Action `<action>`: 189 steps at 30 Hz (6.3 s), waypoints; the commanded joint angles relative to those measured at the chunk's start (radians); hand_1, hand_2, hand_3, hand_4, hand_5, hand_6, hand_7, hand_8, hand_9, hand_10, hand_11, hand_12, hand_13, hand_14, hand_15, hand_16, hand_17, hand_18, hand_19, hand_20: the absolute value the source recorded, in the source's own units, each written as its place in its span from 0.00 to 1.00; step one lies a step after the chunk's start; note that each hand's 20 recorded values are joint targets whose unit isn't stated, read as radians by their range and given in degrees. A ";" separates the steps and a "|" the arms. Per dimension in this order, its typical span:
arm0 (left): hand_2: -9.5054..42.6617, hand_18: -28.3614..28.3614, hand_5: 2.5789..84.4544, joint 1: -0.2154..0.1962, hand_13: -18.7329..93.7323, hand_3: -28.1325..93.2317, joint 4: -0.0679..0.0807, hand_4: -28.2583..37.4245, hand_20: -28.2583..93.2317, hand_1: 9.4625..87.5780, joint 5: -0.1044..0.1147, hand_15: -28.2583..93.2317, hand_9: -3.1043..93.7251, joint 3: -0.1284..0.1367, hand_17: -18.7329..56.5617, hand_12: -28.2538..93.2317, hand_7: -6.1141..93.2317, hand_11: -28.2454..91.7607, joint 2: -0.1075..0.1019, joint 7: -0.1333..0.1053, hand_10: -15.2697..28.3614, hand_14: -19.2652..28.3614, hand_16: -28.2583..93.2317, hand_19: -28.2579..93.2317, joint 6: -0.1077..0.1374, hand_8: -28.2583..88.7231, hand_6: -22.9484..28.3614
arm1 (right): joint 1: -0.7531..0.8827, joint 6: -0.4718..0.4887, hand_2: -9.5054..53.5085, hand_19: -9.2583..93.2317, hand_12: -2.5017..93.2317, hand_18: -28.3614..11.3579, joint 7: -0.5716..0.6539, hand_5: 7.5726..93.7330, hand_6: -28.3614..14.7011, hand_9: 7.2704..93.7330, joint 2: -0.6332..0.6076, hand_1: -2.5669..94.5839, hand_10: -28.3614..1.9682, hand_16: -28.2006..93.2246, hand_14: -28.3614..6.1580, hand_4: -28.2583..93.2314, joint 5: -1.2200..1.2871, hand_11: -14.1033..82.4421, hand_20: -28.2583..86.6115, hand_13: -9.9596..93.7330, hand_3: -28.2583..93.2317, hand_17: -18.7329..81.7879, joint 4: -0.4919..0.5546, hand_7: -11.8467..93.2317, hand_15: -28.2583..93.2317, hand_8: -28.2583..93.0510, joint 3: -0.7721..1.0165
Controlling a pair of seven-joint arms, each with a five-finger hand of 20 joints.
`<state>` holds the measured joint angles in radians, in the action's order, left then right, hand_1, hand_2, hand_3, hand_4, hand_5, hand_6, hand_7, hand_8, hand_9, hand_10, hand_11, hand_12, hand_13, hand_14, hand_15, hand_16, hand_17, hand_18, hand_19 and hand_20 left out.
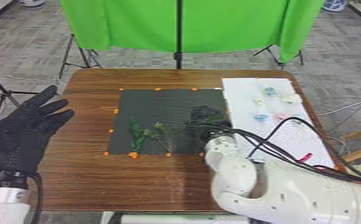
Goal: Arrange flowers
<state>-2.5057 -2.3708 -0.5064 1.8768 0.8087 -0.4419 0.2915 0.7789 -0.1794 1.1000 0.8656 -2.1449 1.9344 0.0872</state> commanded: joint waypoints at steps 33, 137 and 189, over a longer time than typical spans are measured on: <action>0.36 0.87 0.42 0.002 0.38 0.87 0.005 0.01 0.37 0.16 0.001 0.75 0.38 -0.014 0.11 0.32 0.20 0.49 0.004 0.009 0.80 0.97 0.12 0.68 -0.004 0.17 0.64 | 0.170 0.154 0.04 0.96 0.18 0.13 0.006 0.50 0.57 0.76 -0.266 0.36 0.26 0.36 0.44 0.05 0.235 0.35 0.11 0.85 0.82 0.63 -0.100 0.23 0.65 0.15 0.365; 0.34 1.00 0.44 0.765 0.54 0.88 0.191 0.00 1.00 0.18 -0.020 0.91 0.44 -0.359 0.21 0.27 0.32 0.65 -0.059 0.285 0.88 1.00 0.01 0.53 -0.312 0.11 0.63 | -0.333 -0.235 0.00 0.99 0.19 0.32 -0.130 0.99 0.93 1.00 0.403 0.54 0.82 0.43 0.81 0.00 0.113 0.62 0.15 1.00 0.75 0.65 -0.282 0.32 0.68 0.27 -0.350; 0.34 0.95 0.45 -0.007 0.34 0.88 -0.053 0.03 0.51 0.17 0.006 0.63 0.41 0.092 0.06 0.35 0.19 0.43 -0.051 -0.031 1.00 1.00 0.14 0.61 -0.011 0.18 0.70 | -0.351 -0.030 0.15 0.88 0.22 0.21 -0.317 0.50 0.67 0.83 0.279 0.32 0.59 0.39 0.64 0.02 0.242 0.52 0.31 0.83 0.75 0.50 -0.109 0.31 0.73 0.11 -0.236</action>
<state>-2.4287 -2.4028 -0.5013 1.9404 0.6908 -0.4731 0.2633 0.3592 -0.3090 0.7548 1.2114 -1.8534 1.7574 -0.2564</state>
